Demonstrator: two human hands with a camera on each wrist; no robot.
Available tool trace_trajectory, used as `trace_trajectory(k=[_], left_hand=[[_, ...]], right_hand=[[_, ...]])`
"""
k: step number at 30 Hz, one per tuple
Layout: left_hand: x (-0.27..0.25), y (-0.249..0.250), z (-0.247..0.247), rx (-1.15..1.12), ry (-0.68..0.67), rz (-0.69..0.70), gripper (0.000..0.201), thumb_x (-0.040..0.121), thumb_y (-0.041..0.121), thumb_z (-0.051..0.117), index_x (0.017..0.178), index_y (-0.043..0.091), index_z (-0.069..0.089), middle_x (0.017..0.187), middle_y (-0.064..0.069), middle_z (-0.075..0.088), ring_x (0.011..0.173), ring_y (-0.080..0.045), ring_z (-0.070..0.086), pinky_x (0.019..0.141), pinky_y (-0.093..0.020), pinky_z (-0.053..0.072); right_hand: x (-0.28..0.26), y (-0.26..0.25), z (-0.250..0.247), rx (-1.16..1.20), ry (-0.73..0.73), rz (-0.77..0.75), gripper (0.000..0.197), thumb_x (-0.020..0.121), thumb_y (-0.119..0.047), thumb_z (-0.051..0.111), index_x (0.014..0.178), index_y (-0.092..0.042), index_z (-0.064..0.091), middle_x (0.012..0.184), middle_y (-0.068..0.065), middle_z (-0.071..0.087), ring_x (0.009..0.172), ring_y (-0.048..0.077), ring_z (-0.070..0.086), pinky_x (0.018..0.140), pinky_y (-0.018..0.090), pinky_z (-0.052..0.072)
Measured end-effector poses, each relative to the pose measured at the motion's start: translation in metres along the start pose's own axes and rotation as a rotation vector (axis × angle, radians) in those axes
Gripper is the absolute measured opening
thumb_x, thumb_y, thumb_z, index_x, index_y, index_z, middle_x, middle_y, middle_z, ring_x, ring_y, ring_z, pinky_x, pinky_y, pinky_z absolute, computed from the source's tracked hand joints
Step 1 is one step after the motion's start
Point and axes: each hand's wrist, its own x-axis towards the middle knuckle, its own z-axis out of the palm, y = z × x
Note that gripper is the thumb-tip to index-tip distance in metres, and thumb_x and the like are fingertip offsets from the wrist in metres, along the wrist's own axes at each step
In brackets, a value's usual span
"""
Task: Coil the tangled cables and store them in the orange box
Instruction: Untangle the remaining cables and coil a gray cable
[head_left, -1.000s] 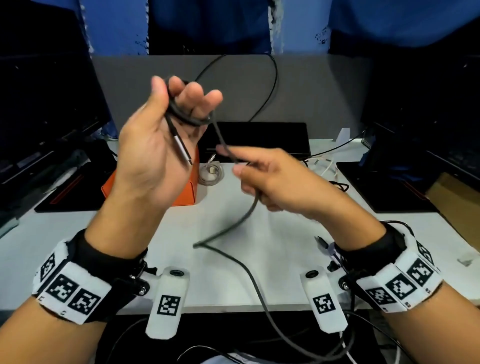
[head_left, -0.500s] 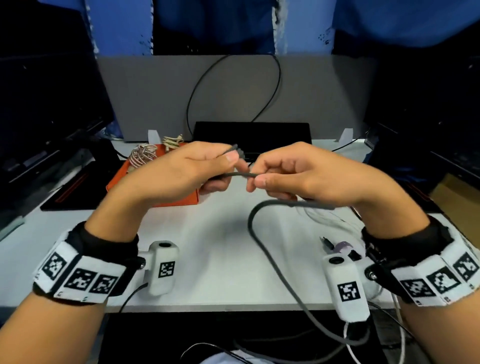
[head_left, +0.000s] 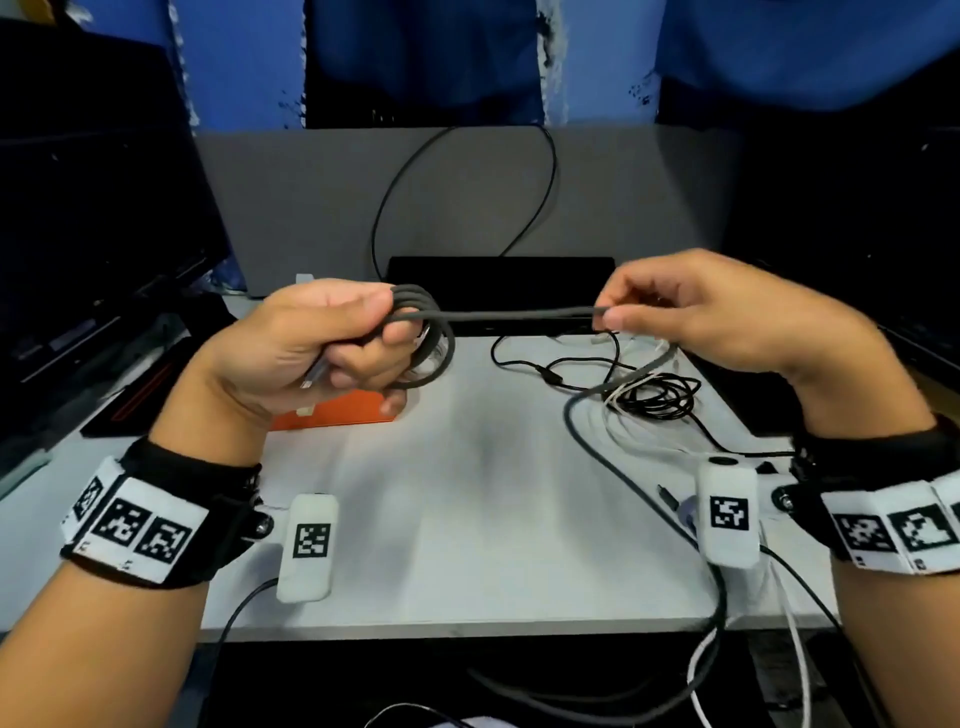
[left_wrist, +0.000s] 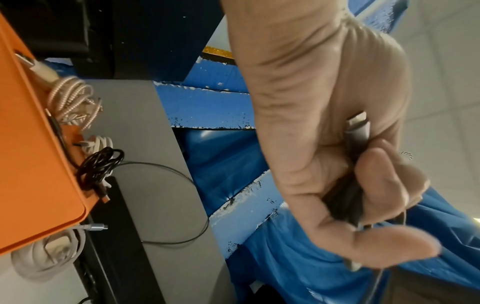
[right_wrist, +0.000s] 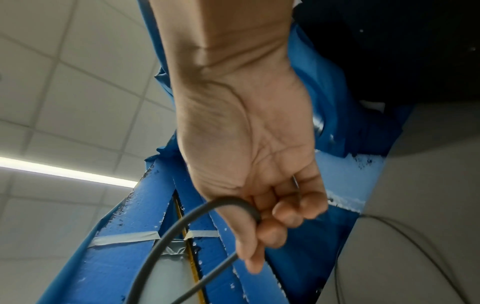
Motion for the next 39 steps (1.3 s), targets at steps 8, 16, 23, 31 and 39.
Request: trace_trajectory(k=[8, 16, 23, 31, 39], left_hand=[[0.008, 0.008, 0.01, -0.305, 0.063, 0.009, 0.024, 0.106, 0.031, 0.047, 0.091, 0.015, 0.057, 0.066, 0.005, 0.027, 0.056, -0.01, 0.028, 0.042, -0.027, 0.05], [0.03, -0.008, 0.049, -0.399, 0.034, 0.093, 0.027, 0.104, 0.035, 0.043, 0.087, 0.018, 0.054, 0.06, 0.006, 0.028, 0.051, -0.009, 0.027, 0.039, -0.02, 0.048], [0.036, -0.015, 0.044, -0.47, -0.031, 0.069, 0.033, 0.108, 0.029, 0.034, 0.102, 0.007, 0.058, 0.07, -0.002, 0.059, 0.074, -0.019, 0.063, 0.074, -0.041, 0.061], [0.031, -0.011, 0.051, -0.148, 0.108, 0.051, 0.051, 0.102, 0.044, 0.033, 0.068, 0.019, 0.06, 0.05, 0.005, 0.051, 0.074, -0.022, 0.061, 0.09, -0.041, 0.056], [0.036, -0.019, 0.054, -0.19, 0.118, 0.087, 0.042, 0.102, 0.035, 0.037, 0.076, 0.015, 0.063, 0.061, -0.003, 0.058, 0.085, -0.027, 0.066, 0.092, -0.035, 0.053]], right_hand=[[0.008, -0.007, 0.009, -0.546, 0.521, 0.057, 0.057, 0.101, -0.034, 0.061, 0.153, -0.017, 0.045, 0.144, 0.015, 0.048, 0.136, 0.039, 0.041, 0.114, 0.057, 0.031], [0.003, -0.075, 0.086, 0.287, 0.223, -0.231, 0.048, 0.111, -0.039, 0.036, 0.155, -0.021, 0.039, 0.119, -0.01, 0.067, 0.095, 0.008, 0.07, 0.084, 0.027, 0.054], [0.015, -0.066, 0.092, 0.485, 0.281, -0.142, 0.035, 0.107, -0.049, 0.035, 0.093, -0.024, 0.054, 0.084, 0.005, 0.069, 0.075, 0.027, 0.065, 0.066, 0.051, 0.053], [-0.001, -0.08, 0.071, 0.684, 0.092, -0.159, 0.043, 0.114, -0.036, 0.034, 0.082, -0.011, 0.048, 0.07, 0.0, 0.068, 0.062, 0.012, 0.063, 0.055, 0.026, 0.039], [0.003, -0.083, 0.076, 0.761, 0.168, -0.109, 0.046, 0.113, -0.036, 0.034, 0.079, -0.011, 0.053, 0.06, -0.004, 0.063, 0.05, 0.011, 0.051, 0.05, 0.022, 0.039]])
